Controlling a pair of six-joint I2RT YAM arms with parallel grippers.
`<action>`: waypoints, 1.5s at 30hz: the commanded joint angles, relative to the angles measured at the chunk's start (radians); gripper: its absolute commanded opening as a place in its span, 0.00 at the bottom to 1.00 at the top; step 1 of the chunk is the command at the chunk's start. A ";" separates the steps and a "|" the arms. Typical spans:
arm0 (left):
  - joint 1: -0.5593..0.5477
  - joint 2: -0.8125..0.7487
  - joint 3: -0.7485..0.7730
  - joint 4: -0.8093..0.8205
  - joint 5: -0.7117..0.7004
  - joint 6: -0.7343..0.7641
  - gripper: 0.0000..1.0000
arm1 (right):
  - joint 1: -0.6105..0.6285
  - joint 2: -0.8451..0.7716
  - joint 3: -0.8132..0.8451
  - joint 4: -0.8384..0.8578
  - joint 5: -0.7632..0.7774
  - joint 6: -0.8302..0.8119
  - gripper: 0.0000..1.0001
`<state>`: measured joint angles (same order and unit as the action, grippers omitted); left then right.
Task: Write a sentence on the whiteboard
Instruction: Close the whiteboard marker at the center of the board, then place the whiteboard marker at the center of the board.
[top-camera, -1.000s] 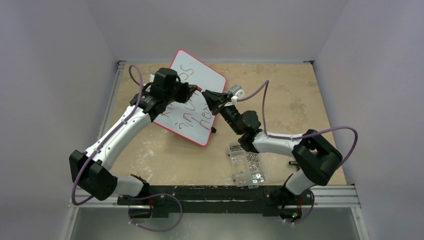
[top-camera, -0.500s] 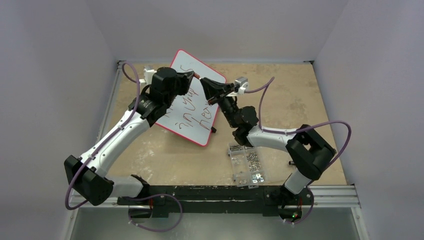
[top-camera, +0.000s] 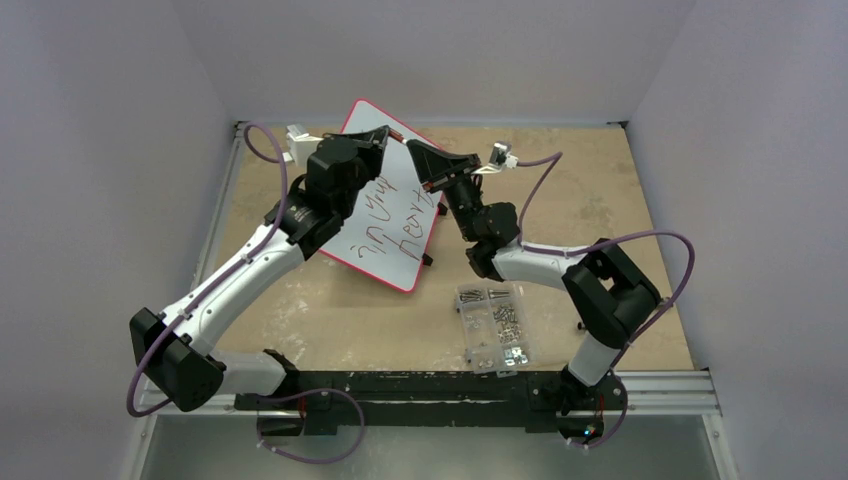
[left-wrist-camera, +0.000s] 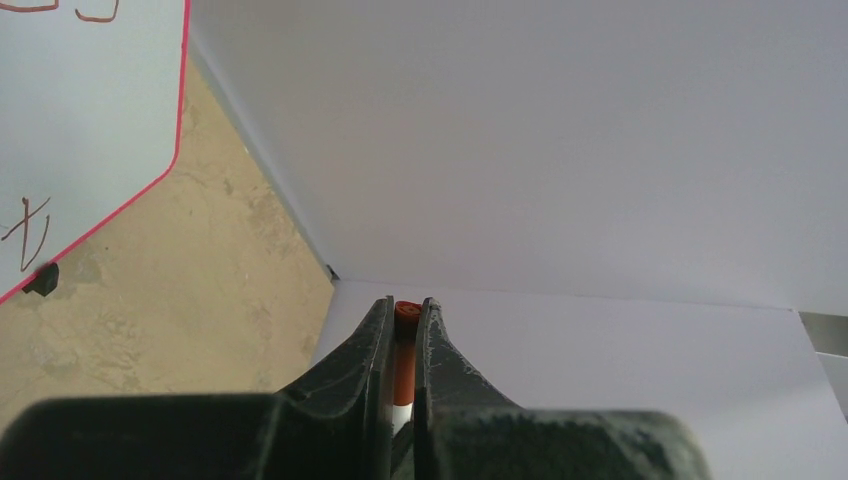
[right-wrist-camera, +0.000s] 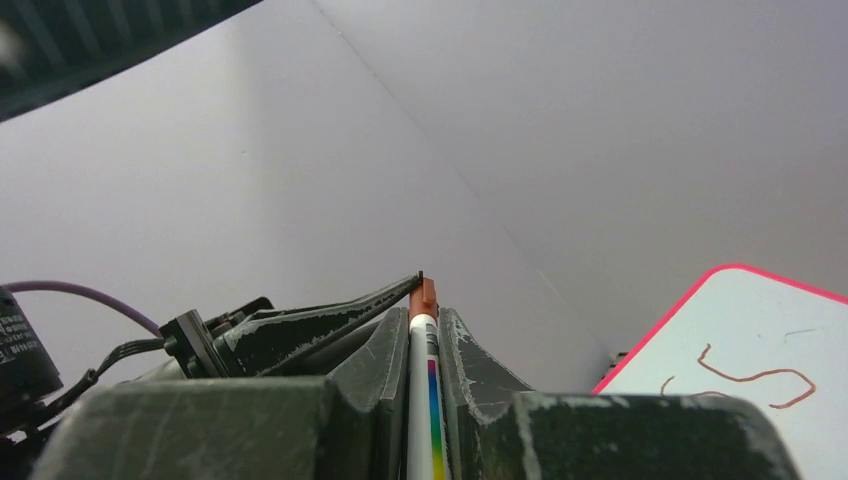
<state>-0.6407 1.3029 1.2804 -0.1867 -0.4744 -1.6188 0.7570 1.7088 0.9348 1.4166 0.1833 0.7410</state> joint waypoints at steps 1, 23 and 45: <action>-0.174 -0.011 -0.023 0.062 0.361 0.041 0.00 | 0.008 0.043 0.063 -0.138 -0.072 0.117 0.00; -0.061 -0.086 0.003 -0.069 0.357 0.142 0.00 | -0.052 -0.397 -0.208 -0.456 -0.015 -0.207 0.99; 0.068 0.329 0.188 -0.352 0.660 1.052 0.00 | -0.051 -0.811 -0.132 -1.434 0.352 -0.347 0.99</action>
<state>-0.5594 1.5772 1.4853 -0.5468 0.0479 -0.7376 0.7055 0.8619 0.7376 0.1059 0.4416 0.4137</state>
